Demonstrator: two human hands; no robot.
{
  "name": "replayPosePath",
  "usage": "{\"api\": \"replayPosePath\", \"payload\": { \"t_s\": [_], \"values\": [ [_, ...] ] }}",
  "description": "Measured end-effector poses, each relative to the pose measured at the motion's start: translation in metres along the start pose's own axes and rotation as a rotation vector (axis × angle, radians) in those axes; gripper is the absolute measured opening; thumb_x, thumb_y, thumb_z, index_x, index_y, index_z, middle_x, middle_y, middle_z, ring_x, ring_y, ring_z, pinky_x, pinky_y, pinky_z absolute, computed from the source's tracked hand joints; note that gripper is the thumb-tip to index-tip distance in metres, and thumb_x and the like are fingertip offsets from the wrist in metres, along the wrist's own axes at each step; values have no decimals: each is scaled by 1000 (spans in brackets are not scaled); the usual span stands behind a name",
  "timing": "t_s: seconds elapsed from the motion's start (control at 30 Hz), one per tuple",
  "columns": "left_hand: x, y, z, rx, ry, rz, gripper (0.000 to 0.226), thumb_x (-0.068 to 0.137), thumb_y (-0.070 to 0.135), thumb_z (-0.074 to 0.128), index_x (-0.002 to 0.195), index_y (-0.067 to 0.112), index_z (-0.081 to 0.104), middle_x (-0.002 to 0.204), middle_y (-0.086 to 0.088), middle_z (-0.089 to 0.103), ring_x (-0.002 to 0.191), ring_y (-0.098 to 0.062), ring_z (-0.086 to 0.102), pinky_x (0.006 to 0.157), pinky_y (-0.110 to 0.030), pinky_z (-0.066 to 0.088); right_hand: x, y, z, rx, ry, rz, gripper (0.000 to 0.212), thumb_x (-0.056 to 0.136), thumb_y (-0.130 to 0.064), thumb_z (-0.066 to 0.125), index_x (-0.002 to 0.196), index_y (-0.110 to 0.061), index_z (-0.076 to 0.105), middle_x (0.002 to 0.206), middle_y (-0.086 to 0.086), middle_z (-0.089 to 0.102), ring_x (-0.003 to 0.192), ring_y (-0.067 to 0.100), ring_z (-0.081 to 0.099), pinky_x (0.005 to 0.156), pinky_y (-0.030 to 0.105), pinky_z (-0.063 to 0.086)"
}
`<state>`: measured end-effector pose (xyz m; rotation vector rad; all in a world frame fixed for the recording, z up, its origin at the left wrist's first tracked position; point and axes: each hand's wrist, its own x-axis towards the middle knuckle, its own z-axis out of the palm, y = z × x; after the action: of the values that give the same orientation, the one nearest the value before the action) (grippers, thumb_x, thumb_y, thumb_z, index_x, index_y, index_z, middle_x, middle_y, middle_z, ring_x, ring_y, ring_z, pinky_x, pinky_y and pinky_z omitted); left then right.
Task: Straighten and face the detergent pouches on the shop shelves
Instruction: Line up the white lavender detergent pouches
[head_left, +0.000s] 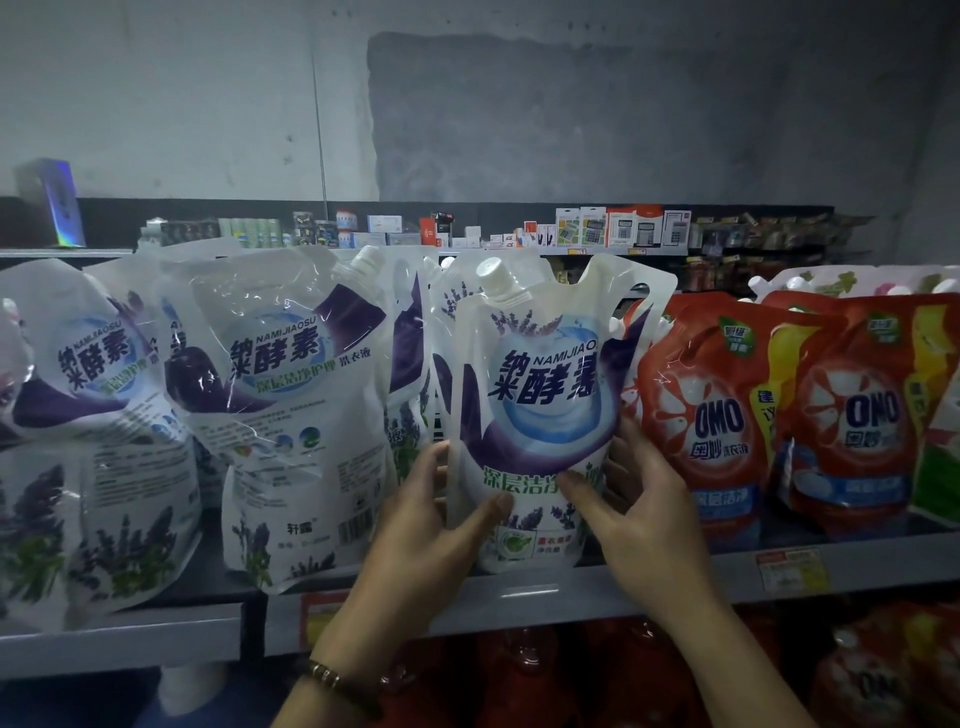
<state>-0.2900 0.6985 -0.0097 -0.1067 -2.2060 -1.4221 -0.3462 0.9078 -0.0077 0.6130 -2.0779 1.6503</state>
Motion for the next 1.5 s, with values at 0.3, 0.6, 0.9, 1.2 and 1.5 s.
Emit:
{"api": "replayPosePath", "payload": {
  "t_s": [0.3,0.6,0.9,1.2,1.5],
  "values": [
    [-28,9,-20,-13,57,50,75,78,62,73,148,49,48,133,29,61,122,10,62,102,-25,57,-29,-24,15,-129,361,-95,39,86,-36,83,119,-31,64,104,-11,68,100,9,67,84,41,61],
    [-53,14,-63,-65,62,77,48,90,39,78,135,43,61,132,23,69,118,3,68,98,-26,59,-53,-64,70,4,128,-45,24,89,-26,81,109,-34,68,96,-12,75,93,5,73,79,23,60],
    [-73,10,-93,-43,383,178,34,94,17,77,122,34,68,116,15,74,107,-11,74,87,-43,63,-52,-82,110,98,-81,55,27,94,-27,79,117,-34,69,111,-14,76,106,-3,71,94,23,59],
    [-77,7,-88,141,584,117,69,85,18,82,137,53,52,141,7,39,141,-22,42,115,-48,42,-11,-92,140,68,-260,132,51,105,-37,62,152,-31,45,149,-6,53,138,13,51,115,39,46],
    [-71,5,-63,255,495,12,89,84,23,83,146,64,35,158,10,15,147,-8,14,116,-44,29,10,-83,161,215,-288,196,32,108,-30,56,140,-29,50,121,-10,64,114,12,64,102,40,55]
  ]
}}
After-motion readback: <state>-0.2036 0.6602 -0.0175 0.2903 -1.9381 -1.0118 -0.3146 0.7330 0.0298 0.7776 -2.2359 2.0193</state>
